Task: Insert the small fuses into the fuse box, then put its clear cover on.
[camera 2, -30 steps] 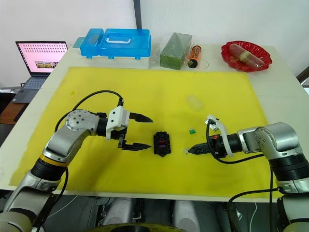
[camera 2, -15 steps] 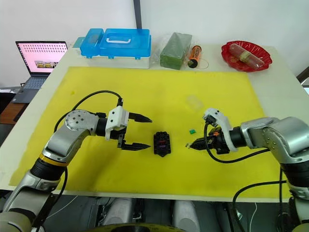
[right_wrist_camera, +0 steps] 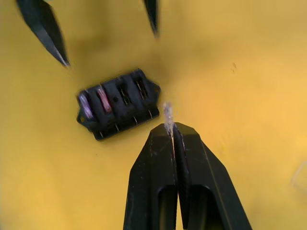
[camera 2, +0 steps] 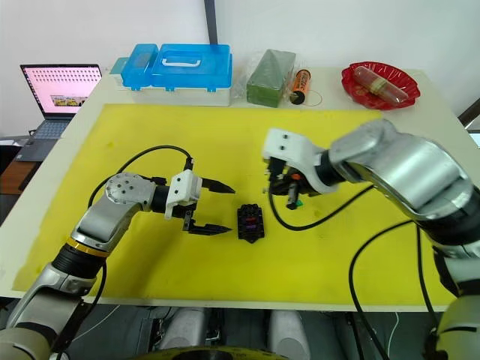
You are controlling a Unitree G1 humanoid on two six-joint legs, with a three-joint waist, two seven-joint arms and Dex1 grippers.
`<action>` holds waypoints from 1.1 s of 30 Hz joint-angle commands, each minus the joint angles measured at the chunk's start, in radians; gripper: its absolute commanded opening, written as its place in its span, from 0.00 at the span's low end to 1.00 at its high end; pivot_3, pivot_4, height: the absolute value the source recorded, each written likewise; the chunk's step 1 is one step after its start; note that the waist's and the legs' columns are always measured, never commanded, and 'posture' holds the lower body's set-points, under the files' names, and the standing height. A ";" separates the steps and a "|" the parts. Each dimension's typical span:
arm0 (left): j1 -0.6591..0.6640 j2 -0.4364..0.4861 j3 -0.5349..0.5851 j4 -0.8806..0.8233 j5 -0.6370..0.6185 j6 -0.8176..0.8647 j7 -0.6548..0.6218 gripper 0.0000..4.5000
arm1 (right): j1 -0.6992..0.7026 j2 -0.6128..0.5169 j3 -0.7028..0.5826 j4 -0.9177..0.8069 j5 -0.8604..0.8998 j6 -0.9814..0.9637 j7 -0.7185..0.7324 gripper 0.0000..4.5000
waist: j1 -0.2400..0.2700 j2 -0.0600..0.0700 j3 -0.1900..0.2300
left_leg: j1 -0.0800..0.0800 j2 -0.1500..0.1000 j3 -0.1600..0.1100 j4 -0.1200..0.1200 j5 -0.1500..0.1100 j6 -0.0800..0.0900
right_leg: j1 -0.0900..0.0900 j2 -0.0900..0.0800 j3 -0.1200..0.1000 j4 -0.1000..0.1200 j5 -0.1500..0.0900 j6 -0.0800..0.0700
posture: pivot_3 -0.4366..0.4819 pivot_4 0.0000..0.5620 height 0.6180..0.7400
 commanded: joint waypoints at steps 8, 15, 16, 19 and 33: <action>0.009 0.003 0.003 -0.045 0.002 -0.005 0.011 1.00 | -0.100 0.075 0.177 0.032 -0.113 -0.064 0.122 0.00 | 0.003 0.000 0.000 | 0.000 0.000 0.000 0.000 0.000 0.000 | 0.000 0.000 -0.001 0.000 0.000 0.000 | 0.48 0.27 1.00; 0.019 0.005 0.004 -0.067 0.001 0.011 0.017 1.00 | -0.090 0.106 0.197 0.047 -0.157 -0.077 0.140 0.00 | 0.000 0.000 0.000 | 0.000 0.000 0.000 0.000 0.000 0.000 | 0.000 0.000 -0.001 0.001 0.000 0.000 | 0.48 0.27 1.00; 0.020 0.005 0.004 -0.070 0.001 0.013 0.018 1.00 | -0.089 0.108 0.197 0.047 -0.161 -0.076 0.142 0.00 | 0.001 0.000 0.000 | 0.000 0.000 0.000 0.000 0.000 0.000 | 0.000 0.000 -0.001 0.001 0.000 0.000 | 0.48 0.27 1.00; 0.022 0.006 0.003 -0.079 0.001 0.018 0.019 1.00 | -0.079 0.117 0.201 0.055 -0.173 -0.077 0.145 0.00 | 0.001 0.000 0.000 | 0.000 0.000 0.000 0.000 0.000 0.000 | 0.000 0.000 -0.001 0.001 0.000 0.000 | 0.48 0.27 1.00; 0.043 0.004 -0.002 -0.090 0.009 0.012 0.025 1.00 | -0.035 0.125 0.213 0.063 -0.215 -0.082 0.160 0.00 | 0.000 0.000 0.000 | 0.000 0.000 0.000 0.000 0.000 0.000 | 0.000 0.001 -0.001 0.001 0.000 0.000 | 0.48 0.27 1.00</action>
